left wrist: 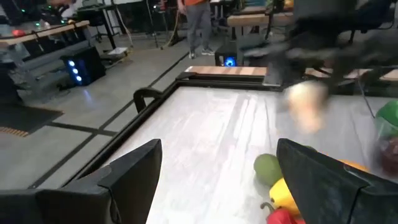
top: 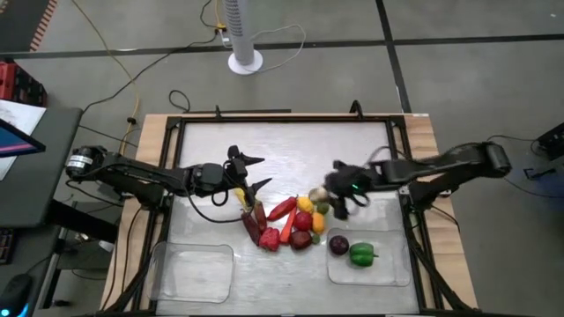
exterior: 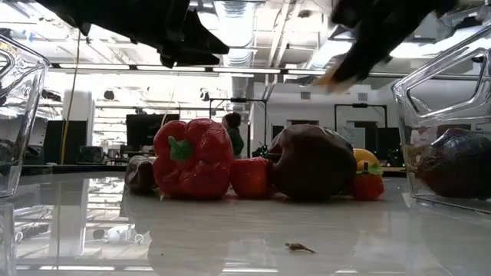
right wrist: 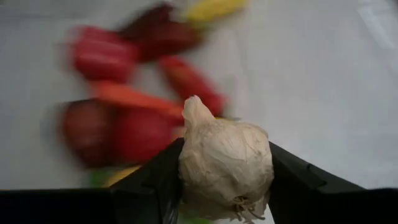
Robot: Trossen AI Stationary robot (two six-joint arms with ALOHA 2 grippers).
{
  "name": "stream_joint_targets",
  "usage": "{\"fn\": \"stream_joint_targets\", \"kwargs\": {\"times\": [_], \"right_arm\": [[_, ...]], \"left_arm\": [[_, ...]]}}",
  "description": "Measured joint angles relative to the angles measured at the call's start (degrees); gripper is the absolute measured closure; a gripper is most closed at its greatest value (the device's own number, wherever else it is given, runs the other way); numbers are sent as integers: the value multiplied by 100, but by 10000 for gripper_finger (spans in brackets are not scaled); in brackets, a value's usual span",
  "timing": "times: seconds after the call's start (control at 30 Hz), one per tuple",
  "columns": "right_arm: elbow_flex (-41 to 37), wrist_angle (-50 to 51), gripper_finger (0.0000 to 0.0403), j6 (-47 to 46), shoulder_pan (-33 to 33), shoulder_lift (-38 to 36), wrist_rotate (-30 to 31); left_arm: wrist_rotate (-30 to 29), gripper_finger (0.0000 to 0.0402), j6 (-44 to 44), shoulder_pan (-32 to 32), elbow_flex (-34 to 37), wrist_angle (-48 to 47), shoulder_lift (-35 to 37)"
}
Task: Sort produce into baskets
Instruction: Put the garlic into the right transparent bin
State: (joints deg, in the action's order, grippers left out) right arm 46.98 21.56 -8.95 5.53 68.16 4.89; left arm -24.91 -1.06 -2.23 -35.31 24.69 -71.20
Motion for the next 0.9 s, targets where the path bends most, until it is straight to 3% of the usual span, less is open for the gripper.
{"fn": "stream_joint_targets", "kwargs": {"times": [0.17,0.4,0.63,0.9], "right_arm": [[2,764,191,-1186,1248,-783,17],[2,1475,190,-2700,2647,-755,1083],[2,1488,183,-3418,3139,-375,1226],[2,1340,151,-3715,3198,-100,1197]], "left_arm": [[2,95,9,62,0,24,0],[26,95,-66,58,0,355,-2],[39,95,-87,58,-57,334,-4],[39,95,-150,56,-57,332,-4]]}}
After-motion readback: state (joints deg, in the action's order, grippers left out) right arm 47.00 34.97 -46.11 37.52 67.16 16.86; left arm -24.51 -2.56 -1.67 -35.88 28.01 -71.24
